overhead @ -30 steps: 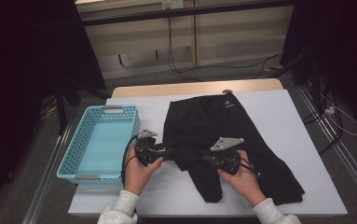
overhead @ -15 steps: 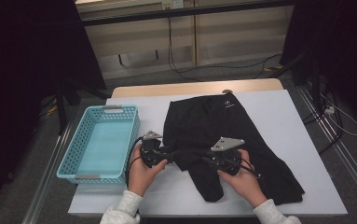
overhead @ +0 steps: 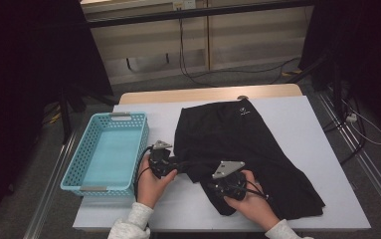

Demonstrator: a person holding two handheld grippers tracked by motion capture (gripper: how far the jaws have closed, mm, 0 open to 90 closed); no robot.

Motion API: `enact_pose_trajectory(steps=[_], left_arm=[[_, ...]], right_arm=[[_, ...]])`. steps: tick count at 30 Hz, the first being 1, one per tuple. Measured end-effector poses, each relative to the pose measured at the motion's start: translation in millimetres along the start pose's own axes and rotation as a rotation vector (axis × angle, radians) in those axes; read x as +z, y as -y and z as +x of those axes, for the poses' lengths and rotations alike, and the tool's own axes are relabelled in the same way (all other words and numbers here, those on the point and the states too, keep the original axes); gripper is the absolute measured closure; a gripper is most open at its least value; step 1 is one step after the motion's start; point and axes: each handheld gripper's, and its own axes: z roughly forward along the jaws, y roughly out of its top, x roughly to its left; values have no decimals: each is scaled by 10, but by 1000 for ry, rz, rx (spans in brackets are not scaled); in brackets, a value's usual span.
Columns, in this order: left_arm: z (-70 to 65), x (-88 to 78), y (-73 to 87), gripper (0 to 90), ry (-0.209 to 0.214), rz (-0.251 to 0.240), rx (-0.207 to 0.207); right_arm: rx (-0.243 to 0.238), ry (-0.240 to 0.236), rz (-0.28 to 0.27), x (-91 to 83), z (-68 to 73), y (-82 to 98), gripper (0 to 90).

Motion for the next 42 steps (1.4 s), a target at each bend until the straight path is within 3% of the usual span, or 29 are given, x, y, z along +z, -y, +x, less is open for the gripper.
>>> enact_pose_trajectory(steps=[6, 9, 14, 17, 20, 24, 27, 29, 31, 33, 36, 40, 42], left_arm=[[42, 14, 21, 564, -58, -16, -20], [51, 47, 29, 640, -44, 16, -32], [57, 73, 12, 878, -11, 63, -93], [80, 52, -27, 890, -28, 45, -101], [117, -3, -62, 891, -79, 8, -97], [142, -32, -90, 891, -91, -13, -94], [140, -38, -101, 891, -90, -27, -89], [143, -48, -106, 890, -82, -33, -90], [146, -60, -105, 886, -75, -35, -84], [150, -68, -104, 857, -59, -36, -85], [133, -75, -105, 733, -54, -36, -84], [69, -96, -118, 553, -53, -47, -56], [38, -110, -122, 487, -58, -48, -44]], right_arm=[[21, -38, -15, -58, -31, -15, 885], [23, -47, -45, -141, -32, -54, 884], [0, -81, -65, -204, 43, -82, 884], [-17, -96, -68, -202, 124, -102, 877], [-35, -128, -65, -172, 221, -110, 878], [-68, -200, -41, -108, 392, -119, 857], [-65, -220, -65, -122, 444, -149, 782], [-66, -188, -88, -176, 418, -177, 731], [-34, -150, -116, -244, 321, -186, 708], [-1, -66, -116, -298, 183, -164, 671], [53, 43, -87, -328, -28, -74, 637], [127, 102, -33, -253, -208, 73, 619], [141, 85, -18, -203, -234, 105, 626]])
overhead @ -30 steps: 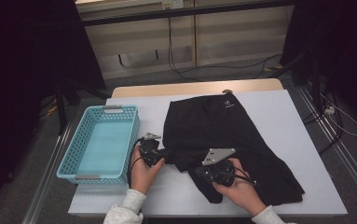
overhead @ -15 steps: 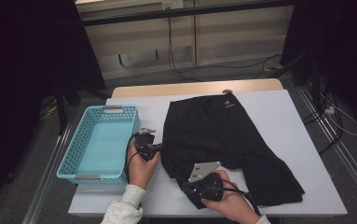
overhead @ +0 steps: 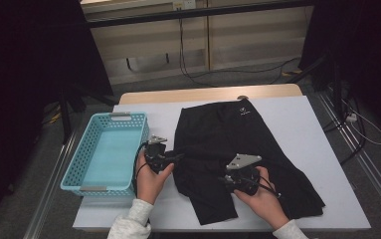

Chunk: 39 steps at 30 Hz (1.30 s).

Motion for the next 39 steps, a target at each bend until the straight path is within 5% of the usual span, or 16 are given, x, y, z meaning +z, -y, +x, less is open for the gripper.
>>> enact_pose_trajectory(steps=[3, 5, 9, 12, 14, 18, 23, 25, 33, 39], left_arm=[[-14, -20, 2, 457, 3, -2, 6], [-8, -22, 14, 440, -2, -6, 9], [-1, -20, 34, 439, 3, 1, 4], [-12, -20, 40, 418, 12, 4, 3], [-18, -22, 46, 395, 22, 8, -4], [-21, -52, 70, 376, 27, 9, -11], [-19, -66, 136, 386, 29, 26, -19], [-15, -87, 135, 390, 29, 23, -24], [-44, -123, 149, 397, 36, 39, 1], [-57, -155, 164, 400, 42, 43, -1]], right_arm=[[0, -36, 26, 74, 14, 13, 735], [-7, -83, 16, 90, 30, 10, 885], [-12, -34, -7, 6, -48, -39, 899], [45, 47, -63, -90, -214, -21, 899], [57, 44, -53, -96, -243, 5, 898], [36, 28, -31, -49, -206, -2, 894], [-8, 104, -13, -63, -227, -3, 867], [-2, 99, -18, -77, -227, -15, 850], [-39, 127, -65, -187, -90, -59, 613], [-84, 5, -56, -224, 211, -82, 653]])
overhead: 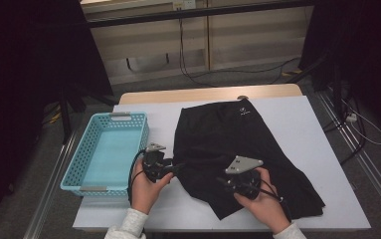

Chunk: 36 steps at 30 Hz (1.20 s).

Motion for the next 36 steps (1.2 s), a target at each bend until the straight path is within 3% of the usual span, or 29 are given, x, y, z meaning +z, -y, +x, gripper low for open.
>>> enact_pose_trajectory(steps=[5, 7, 9, 10, 12, 14, 16, 24, 26, 28, 31, 34, 36], left_arm=[[-12, -7, -8, 404, 9, -1, -1], [-11, 1, -2, 402, 9, -1, 0], [-4, 19, 6, 402, 10, 7, 3], [1, 28, 8, 402, 10, 11, -2], [18, 50, 13, 401, 9, 18, -4], [29, 58, 11, 395, 9, 16, -3], [36, 63, 12, 385, 5, 17, -2], [53, 142, 40, 395, -25, 43, -7], [68, 157, 44, 421, -26, 58, -12], [84, 169, 49, 449, -32, 65, -19], [104, 182, 45, 464, -50, 58, -21], [118, 192, 36, 456, -45, 56, -20], [119, 199, 32, 444, -50, 54, -19]], right_arm=[[-54, -66, 68, 140, 187, 116, 693], [-66, -104, 98, 213, 238, 145, 779], [-72, -180, 88, 227, 326, 118, 825], [-74, -229, 87, 232, 383, 91, 818], [-106, -283, 61, 241, 502, 36, 769], [-118, -261, 39, 240, 522, -5, 720], [-91, -236, 7, 219, 452, -30, 714], [-27, -70, 29, 174, 106, 85, 577], [-7, -63, 36, 157, 49, 107, 541], [-2, -104, 53, 173, 52, 134, 529], [-42, -154, 83, 252, 156, 161, 500], [-56, -164, 70, 289, 249, 140, 581], [-60, -184, 67, 289, 276, 134, 719]])
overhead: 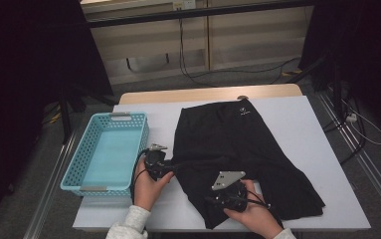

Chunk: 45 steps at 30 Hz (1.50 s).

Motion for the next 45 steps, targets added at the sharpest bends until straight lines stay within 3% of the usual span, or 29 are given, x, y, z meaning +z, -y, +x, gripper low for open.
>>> enact_pose_trajectory(steps=[2, 3, 7, 11, 14, 16, 18, 19, 20, 22, 23, 25, 28, 29, 31, 34, 38, 40, 45], left_arm=[[-6, 7, -7, 436, 1, 0, 4], [-12, 15, -9, 435, -2, -3, 7], [-16, 35, -21, 434, 6, -8, 9], [-19, 41, -33, 429, 7, -8, 13], [-20, 43, -36, 420, 13, -2, 11], [-18, 37, -37, 415, 11, -8, 11], [-18, 26, -41, 407, 13, -16, 4], [-15, 17, -45, 403, 11, -16, 8], [-16, 16, -46, 398, 11, -18, 5], [-7, 13, -51, 393, 9, -17, 9], [-6, 15, -52, 383, 6, -14, 11], [0, 17, -56, 377, 5, -18, 9], [-2, 9, -66, 362, 3, -21, 10], [-5, 7, -69, 358, 3, -24, 11], [-12, 12, -68, 350, 4, -23, 17], [-17, 28, -63, 346, 5, -14, 21], [-22, 23, -71, 345, 8, -19, 23], [-25, 18, -77, 345, 8, -25, 23], [-17, 25, -79, 345, 7, -25, 23]], right_arm=[[15, -6, 1, 2, 14, -4, 870], [14, -23, 3, 6, 13, -7, 890], [35, -48, 9, 17, 33, -35, 900], [32, -158, 3, 70, 195, -69, 899], [5, -202, 1, 114, 338, -108, 846], [-9, -187, 3, 102, 364, -136, 756], [-22, -111, -15, 39, 294, -154, 692], [3, -95, -36, -4, 224, -155, 660], [37, -51, -57, -60, 134, -144, 628], [19, 51, -51, -123, 23, -115, 596], [30, 73, -49, -134, -38, -87, 582], [68, 78, -32, -111, -130, -26, 579], [53, 96, -6, -19, -159, 25, 588], [52, 92, -6, -12, -158, 18, 607], [51, 62, 4, -4, -145, -8, 773], [48, 42, 1, 6, -127, -16, 881], [60, 31, 6, -6, -110, -20, 895], [64, -5, 18, -28, -60, -27, 898], [21, -81, 26, -69, 112, -38, 877]])
